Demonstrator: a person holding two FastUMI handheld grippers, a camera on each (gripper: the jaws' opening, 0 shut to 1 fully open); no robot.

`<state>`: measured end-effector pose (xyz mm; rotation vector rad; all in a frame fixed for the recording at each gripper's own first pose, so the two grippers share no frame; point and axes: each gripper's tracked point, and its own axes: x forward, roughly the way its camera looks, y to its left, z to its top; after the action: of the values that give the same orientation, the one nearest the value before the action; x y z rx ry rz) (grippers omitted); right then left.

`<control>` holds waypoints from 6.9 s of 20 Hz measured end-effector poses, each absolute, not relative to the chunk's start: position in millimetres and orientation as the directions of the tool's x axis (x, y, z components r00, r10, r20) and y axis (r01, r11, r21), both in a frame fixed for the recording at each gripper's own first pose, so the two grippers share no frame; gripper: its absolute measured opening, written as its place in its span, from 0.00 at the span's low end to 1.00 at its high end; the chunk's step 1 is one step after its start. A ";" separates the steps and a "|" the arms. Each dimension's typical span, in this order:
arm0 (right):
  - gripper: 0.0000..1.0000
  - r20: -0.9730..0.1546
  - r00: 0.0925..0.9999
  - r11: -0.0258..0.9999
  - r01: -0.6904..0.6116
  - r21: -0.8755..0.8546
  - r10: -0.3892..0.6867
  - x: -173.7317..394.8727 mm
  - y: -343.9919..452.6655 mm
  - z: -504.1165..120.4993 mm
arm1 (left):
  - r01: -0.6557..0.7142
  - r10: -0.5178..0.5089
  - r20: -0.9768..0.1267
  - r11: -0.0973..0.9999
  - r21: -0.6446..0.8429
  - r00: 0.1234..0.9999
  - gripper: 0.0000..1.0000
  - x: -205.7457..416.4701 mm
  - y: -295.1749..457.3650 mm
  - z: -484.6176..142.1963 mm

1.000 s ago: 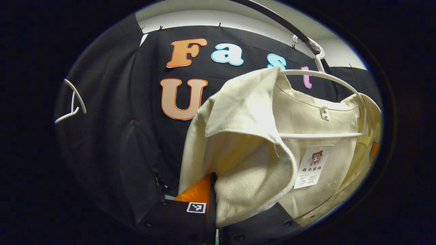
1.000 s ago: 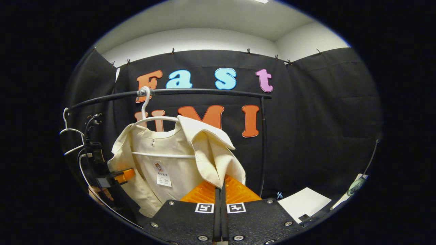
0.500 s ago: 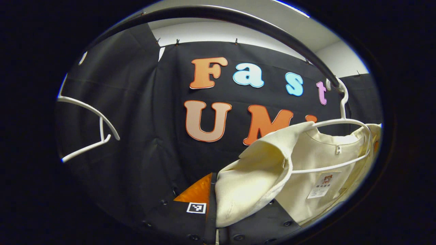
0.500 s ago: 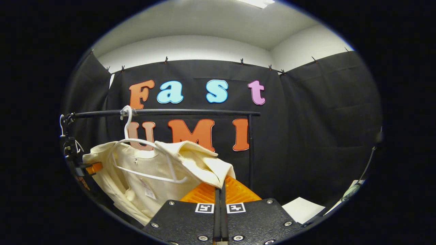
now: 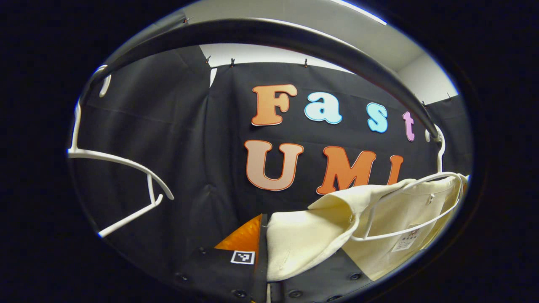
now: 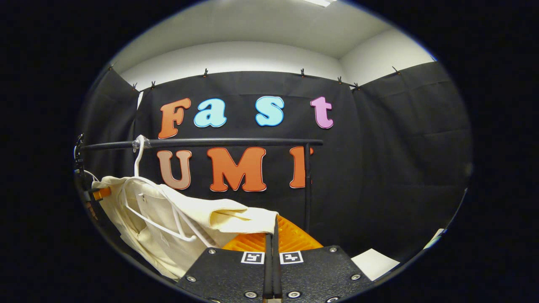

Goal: Grasp the clothes on the hanger with both hands and then place them into the laundry hamper below.

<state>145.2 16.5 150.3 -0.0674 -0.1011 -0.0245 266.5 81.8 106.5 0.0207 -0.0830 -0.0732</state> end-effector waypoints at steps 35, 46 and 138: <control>0.00 -0.211 0.966 0.970 -0.104 0.221 0.151 200.4 62.6 -65.2 | 0.042 -0.036 -0.258 0.999 0.017 0.966 0.12 238.6 82.4 -69.4; 0.00 -0.265 0.938 0.953 -0.151 0.263 0.222 200.1 141.5 -110.5 | 0.134 -0.139 -0.340 0.990 -0.037 0.930 0.12 214.8 27.7 -111.0; 0.93 -0.077 0.989 0.982 -0.138 -0.131 0.129 69.9 217.4 35.5 | 0.167 -0.165 -0.067 0.986 0.024 0.984 0.96 109.6 56.6 90.3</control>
<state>69.9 217.4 35.5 -0.1366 0.0679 0.1341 109.6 56.6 90.3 0.0294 0.0651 -0.1671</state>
